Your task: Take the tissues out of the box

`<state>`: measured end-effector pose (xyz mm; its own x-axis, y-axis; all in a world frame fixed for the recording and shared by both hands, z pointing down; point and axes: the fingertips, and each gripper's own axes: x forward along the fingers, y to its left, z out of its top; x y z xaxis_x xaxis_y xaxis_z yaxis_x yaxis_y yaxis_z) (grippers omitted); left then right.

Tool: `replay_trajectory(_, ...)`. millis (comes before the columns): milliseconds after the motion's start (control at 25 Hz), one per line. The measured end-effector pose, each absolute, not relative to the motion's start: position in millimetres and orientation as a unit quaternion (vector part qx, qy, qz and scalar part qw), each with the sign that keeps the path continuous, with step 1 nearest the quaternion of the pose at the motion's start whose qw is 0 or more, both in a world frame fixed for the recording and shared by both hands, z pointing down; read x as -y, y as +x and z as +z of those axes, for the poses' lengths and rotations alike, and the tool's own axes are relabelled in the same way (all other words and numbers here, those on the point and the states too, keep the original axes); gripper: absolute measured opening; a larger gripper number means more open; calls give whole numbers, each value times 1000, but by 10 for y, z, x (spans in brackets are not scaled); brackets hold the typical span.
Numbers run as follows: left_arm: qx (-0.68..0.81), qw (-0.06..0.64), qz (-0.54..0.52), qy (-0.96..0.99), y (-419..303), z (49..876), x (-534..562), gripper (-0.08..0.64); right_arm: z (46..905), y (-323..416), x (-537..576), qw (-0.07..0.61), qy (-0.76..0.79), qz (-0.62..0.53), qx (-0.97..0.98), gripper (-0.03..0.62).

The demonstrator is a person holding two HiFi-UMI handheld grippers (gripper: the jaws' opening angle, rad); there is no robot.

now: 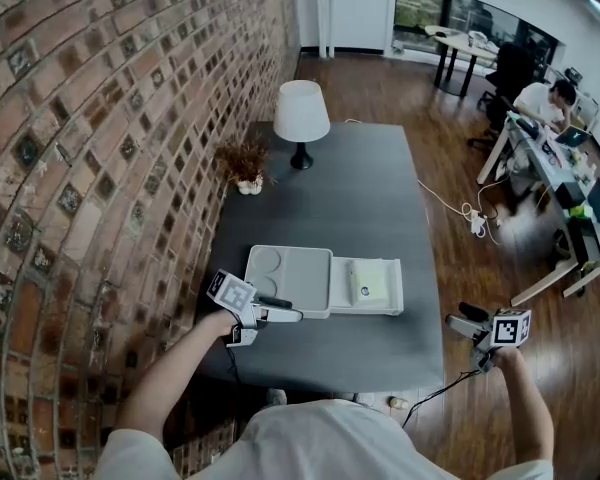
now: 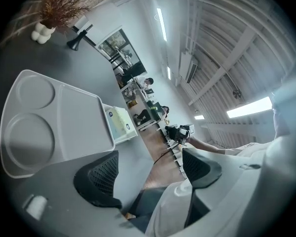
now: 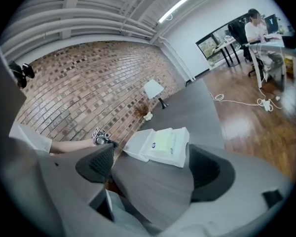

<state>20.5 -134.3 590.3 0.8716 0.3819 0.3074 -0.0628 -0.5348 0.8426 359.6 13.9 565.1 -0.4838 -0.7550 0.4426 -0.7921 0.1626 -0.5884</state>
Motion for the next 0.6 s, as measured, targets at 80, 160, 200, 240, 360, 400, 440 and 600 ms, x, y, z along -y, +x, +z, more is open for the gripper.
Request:
replay_trajectory(80,-92,472,232,845,209,5899,1392,390,5608,3678,-103,30,518,397,757,471)
replay_trajectory(160,-90,472,230,847,212,5892,1434,390,5577,3709,-43,26,516,397,758,471)
replay_trajectory(200,-87,474,228,846,207,5888,1449,390,5576,3717,-11,24,513,399,760,471)
replay_trajectory(240,-84,476,226,846,199,5886,1461,390,5578,3720,20,26,512,401,759,471)
replay_trajectory(360,-76,469,225,851,163,5900,1531,390,5591,3713,136,50,513,397,760,471)
replay_trajectory(400,-71,466,224,853,145,5905,1565,390,5603,3703,185,60,511,393,762,471)
replay_trajectory(440,-66,465,222,854,124,5909,1596,390,5624,3684,237,66,507,389,766,471)
replay_trajectory(600,-47,462,221,858,11,5940,1683,391,5700,3555,439,90,486,380,782,471)
